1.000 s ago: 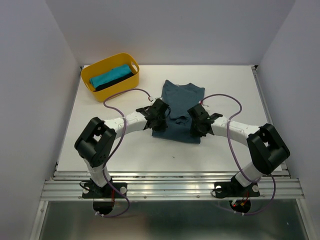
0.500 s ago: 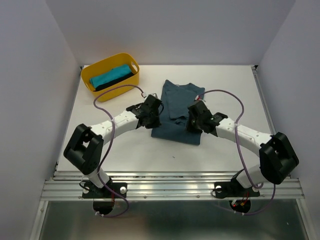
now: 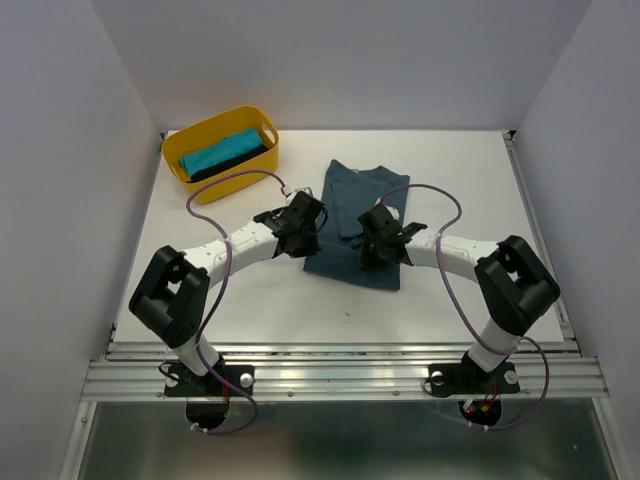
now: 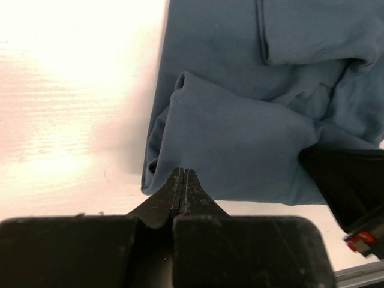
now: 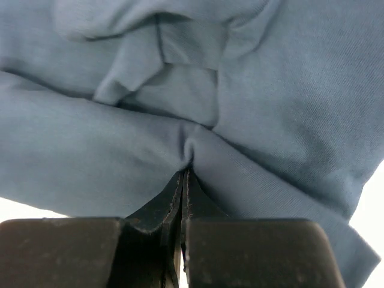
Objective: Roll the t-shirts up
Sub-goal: Roll the T-shirt to the center of the board.
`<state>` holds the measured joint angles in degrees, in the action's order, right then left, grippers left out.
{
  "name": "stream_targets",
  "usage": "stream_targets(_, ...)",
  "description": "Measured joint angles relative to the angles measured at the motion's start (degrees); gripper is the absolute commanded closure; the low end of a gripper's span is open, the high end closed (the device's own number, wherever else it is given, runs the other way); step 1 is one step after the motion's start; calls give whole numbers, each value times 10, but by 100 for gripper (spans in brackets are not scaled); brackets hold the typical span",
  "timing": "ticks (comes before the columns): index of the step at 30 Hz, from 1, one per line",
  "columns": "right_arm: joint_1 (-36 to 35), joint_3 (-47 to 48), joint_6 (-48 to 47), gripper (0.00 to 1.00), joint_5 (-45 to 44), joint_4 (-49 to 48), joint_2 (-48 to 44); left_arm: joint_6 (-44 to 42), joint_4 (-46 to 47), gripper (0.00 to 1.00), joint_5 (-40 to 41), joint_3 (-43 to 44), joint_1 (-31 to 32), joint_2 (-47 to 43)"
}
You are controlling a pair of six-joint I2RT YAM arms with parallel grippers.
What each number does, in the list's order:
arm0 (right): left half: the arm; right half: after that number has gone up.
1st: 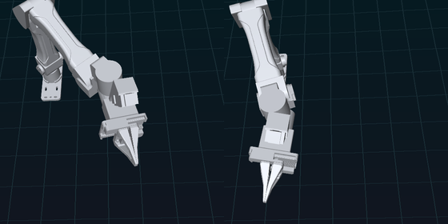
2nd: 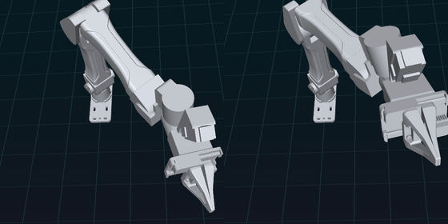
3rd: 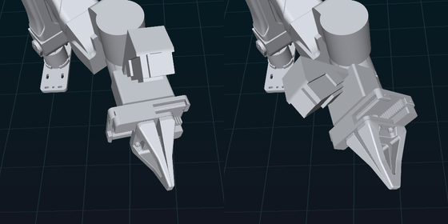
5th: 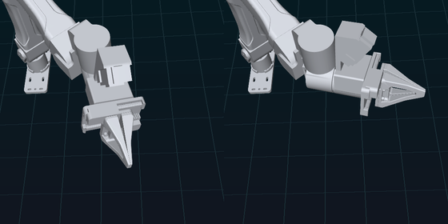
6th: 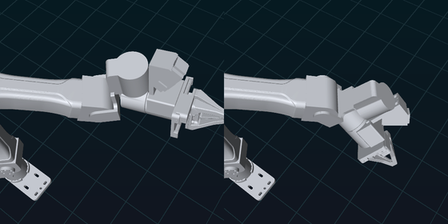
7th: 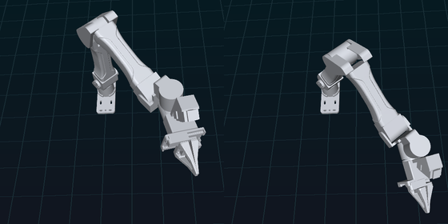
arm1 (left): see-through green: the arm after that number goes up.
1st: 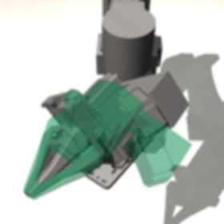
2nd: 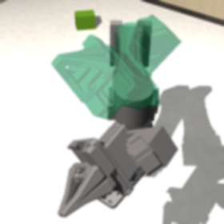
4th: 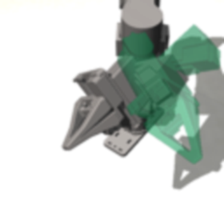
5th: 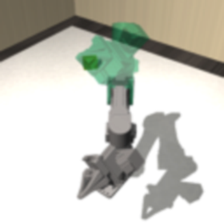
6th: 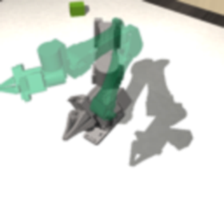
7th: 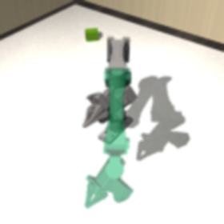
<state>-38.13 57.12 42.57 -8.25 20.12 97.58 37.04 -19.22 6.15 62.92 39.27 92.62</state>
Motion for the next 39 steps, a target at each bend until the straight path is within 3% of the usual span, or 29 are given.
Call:
stream_targets(14,0,28,-21,96,-82,79,-177,-2,17,100,0,-17,0,24)
stream_targets(26,34,-94,-6,98,-91,67,-120,-5,43,100,8,-20,0,77)
stream_targets(39,37,-113,-5,99,-87,-1,-104,-14,49,100,22,-19,0,84)
